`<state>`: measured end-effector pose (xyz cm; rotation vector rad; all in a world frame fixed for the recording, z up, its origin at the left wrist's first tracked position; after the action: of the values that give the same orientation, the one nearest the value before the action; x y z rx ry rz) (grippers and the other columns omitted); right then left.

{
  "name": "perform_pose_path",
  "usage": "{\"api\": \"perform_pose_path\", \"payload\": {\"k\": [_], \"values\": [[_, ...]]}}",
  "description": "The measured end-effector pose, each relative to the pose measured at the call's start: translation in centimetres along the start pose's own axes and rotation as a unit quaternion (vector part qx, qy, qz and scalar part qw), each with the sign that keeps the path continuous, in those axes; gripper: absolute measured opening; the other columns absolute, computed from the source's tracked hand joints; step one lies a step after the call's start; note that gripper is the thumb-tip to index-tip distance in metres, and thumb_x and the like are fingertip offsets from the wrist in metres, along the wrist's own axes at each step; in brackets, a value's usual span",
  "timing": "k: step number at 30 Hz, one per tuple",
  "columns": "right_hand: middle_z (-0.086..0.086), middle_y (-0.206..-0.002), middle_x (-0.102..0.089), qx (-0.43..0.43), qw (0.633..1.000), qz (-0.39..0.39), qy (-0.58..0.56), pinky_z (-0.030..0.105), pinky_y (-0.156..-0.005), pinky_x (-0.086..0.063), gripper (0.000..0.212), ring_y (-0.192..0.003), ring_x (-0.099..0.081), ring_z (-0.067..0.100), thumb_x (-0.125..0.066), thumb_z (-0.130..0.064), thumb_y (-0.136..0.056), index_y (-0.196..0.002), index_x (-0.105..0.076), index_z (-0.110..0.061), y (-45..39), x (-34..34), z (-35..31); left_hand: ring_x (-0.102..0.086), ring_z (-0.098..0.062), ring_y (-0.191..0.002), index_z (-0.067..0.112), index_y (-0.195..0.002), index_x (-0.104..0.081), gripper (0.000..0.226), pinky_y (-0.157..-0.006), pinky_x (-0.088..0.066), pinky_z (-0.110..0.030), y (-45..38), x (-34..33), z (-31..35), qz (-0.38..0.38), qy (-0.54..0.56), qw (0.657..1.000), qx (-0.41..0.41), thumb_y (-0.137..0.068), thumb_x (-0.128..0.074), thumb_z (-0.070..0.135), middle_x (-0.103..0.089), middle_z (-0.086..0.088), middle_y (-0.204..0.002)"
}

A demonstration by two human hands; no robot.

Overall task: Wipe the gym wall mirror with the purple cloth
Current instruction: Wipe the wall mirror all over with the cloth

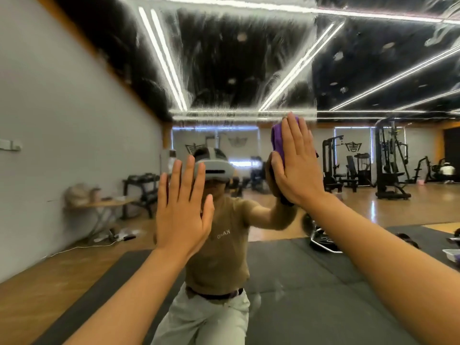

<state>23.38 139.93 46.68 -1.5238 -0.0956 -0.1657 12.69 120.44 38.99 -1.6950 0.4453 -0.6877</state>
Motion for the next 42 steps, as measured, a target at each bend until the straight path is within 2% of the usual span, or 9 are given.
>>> {"api": "perform_pose_path", "payload": {"k": [7,10,15,21,25,28,32,36,42], "values": [[0.018,-0.165,-0.020,0.006,0.999,0.029,0.017,0.045,-0.127,-0.009,0.064,-0.155,-0.012,0.032,-0.038,-0.028,-0.101,-0.156,-0.024,0.000,11.5,-1.2,0.1,-0.013,-0.030,-0.155,0.010,-0.159,-0.025,0.063,-0.125,-0.009,-0.050,4.0,0.4,0.5,0.004,-0.009,1.000,-0.023,-0.101,-0.034,0.035,-0.018,-0.011,-0.167],[0.017,-0.164,-0.024,0.022,0.999,0.033,0.015,0.043,-0.127,-0.009,0.063,-0.154,-0.017,0.035,-0.042,-0.028,-0.100,-0.155,-0.028,0.000,14.3,-1.3,-0.4,-0.013,-0.031,-0.155,0.010,-0.160,-0.022,0.064,-0.125,-0.008,-0.053,4.7,0.2,0.7,0.005,-0.015,1.000,-0.013,-0.101,-0.034,0.033,-0.016,-0.011,-0.168],[0.012,-0.162,-0.028,0.002,0.999,0.039,-0.035,0.043,-0.127,-0.011,0.063,-0.154,-0.018,0.031,-0.047,-0.024,-0.095,-0.152,-0.032,-0.001,14.0,-1.0,-0.4,-0.014,-0.032,-0.155,0.009,-0.158,-0.026,0.064,-0.125,-0.007,-0.054,4.6,0.2,1.0,0.014,0.001,1.000,0.005,-0.100,-0.036,0.034,-0.019,-0.012,-0.167],[-0.002,-0.167,-0.020,-0.006,0.996,0.082,-0.020,0.046,-0.125,-0.017,0.052,-0.153,-0.021,0.029,-0.038,-0.028,-0.103,-0.151,-0.034,-0.006,14.1,-1.4,-0.4,-0.017,-0.030,-0.154,0.013,-0.157,-0.027,0.064,-0.125,-0.007,-0.050,4.2,0.3,0.7,0.024,0.016,0.999,-0.018,-0.099,-0.041,0.035,-0.022,-0.010,-0.166],[0.013,-0.160,-0.033,-0.013,0.997,0.078,-0.012,0.047,-0.125,-0.016,0.050,-0.153,-0.021,0.032,-0.036,-0.025,-0.106,-0.150,-0.035,-0.002,14.1,-1.5,0.0,-0.017,-0.031,-0.154,0.010,-0.157,-0.030,0.063,-0.125,-0.010,-0.052,4.1,0.6,0.7,0.020,0.020,1.000,-0.011,-0.100,-0.042,0.034,-0.022,-0.011,-0.166],[0.015,-0.159,-0.035,-0.008,0.997,0.078,-0.007,0.050,-0.124,-0.019,0.052,-0.152,-0.023,0.035,-0.040,-0.021,-0.103,-0.151,-0.035,-0.002,15.1,-1.6,0.0,-0.016,-0.031,-0.154,0.009,-0.157,-0.031,0.064,-0.125,-0.009,-0.052,4.4,0.5,0.7,0.019,0.025,0.999,-0.011,-0.099,-0.041,0.034,-0.022,-0.011,-0.166],[0.011,-0.162,-0.031,-0.011,0.998,0.065,-0.001,0.051,-0.124,-0.020,0.054,-0.153,-0.022,0.034,-0.040,-0.021,-0.103,-0.153,-0.032,-0.003,18.6,-1.9,-0.1,-0.017,-0.033,-0.154,0.009,-0.157,-0.030,0.063,-0.125,-0.008,-0.054,5.0,-0.2,0.5,0.029,0.021,0.999,-0.020,-0.100,-0.041,0.032,-0.021,-0.012,-0.166],[-0.001,-0.169,-0.015,0.008,1.000,0.020,0.008,0.047,-0.125,-0.017,0.055,-0.154,-0.017,0.030,-0.029,-0.032,-0.109,-0.161,-0.019,-0.016,22.7,-2.7,-0.4,-0.019,-0.033,-0.154,0.008,-0.157,-0.031,0.061,-0.124,-0.012,-0.056,5.2,-0.3,0.6,0.052,-0.001,0.998,-0.026,-0.101,-0.039,0.032,-0.023,-0.013,-0.165],[0.010,-0.164,-0.024,-0.037,0.998,0.053,0.007,0.049,-0.125,-0.016,0.056,-0.154,-0.016,0.031,-0.034,-0.025,-0.105,-0.155,-0.029,0.000,12.6,-1.5,0.4,-0.017,-0.033,-0.154,0.008,-0.158,-0.029,0.061,-0.124,-0.012,-0.057,5.1,-0.5,0.7,0.061,-0.005,0.998,-0.029,-0.103,-0.036,0.033,-0.022,-0.014,-0.165]]}}
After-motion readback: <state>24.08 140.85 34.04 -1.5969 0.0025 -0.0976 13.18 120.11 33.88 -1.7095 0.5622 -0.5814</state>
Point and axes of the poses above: each hand's wrist, its own y-axis away from the middle knuckle, its own x-axis out of the back of the hand, z = x × y, the point moved 9 cm from there along -y, towards the middle knuckle
